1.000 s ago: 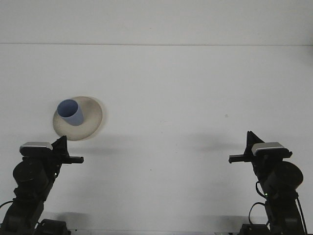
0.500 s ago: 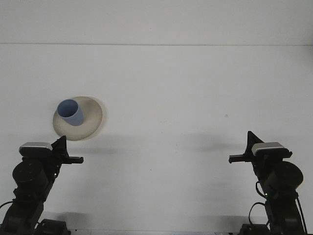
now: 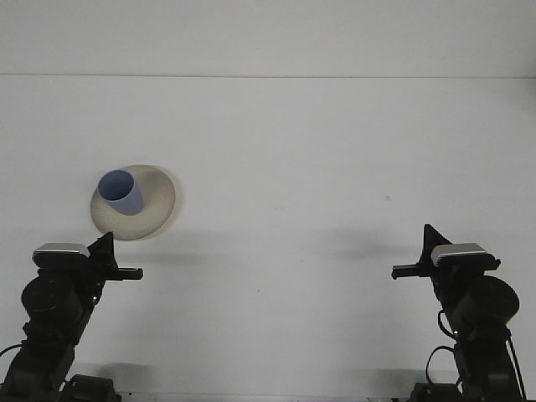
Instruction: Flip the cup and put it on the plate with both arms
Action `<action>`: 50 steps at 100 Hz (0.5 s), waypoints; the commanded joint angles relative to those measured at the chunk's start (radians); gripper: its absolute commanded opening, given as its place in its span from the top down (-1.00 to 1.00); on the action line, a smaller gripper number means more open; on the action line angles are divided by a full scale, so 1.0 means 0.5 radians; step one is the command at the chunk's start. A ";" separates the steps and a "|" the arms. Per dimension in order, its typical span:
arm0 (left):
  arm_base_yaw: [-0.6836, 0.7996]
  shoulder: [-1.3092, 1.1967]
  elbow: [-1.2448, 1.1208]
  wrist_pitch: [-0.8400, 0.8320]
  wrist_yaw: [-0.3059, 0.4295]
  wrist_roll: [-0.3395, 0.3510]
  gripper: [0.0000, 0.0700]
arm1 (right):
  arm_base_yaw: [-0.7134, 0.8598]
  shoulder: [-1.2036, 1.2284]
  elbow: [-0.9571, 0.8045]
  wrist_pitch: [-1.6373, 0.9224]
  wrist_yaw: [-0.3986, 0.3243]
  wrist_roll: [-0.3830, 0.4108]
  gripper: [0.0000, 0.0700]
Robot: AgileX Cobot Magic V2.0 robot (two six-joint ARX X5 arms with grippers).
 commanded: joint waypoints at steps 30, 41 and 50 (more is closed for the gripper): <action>-0.003 -0.048 0.004 0.196 0.001 -0.001 0.97 | 0.003 0.005 0.008 0.024 -0.004 0.020 1.00; -0.003 -0.121 -0.092 0.396 0.003 -0.002 0.97 | 0.003 0.005 0.008 0.024 -0.004 0.020 1.00; -0.003 -0.208 -0.213 0.543 0.002 0.000 0.97 | 0.003 0.005 0.008 0.024 -0.004 0.020 1.00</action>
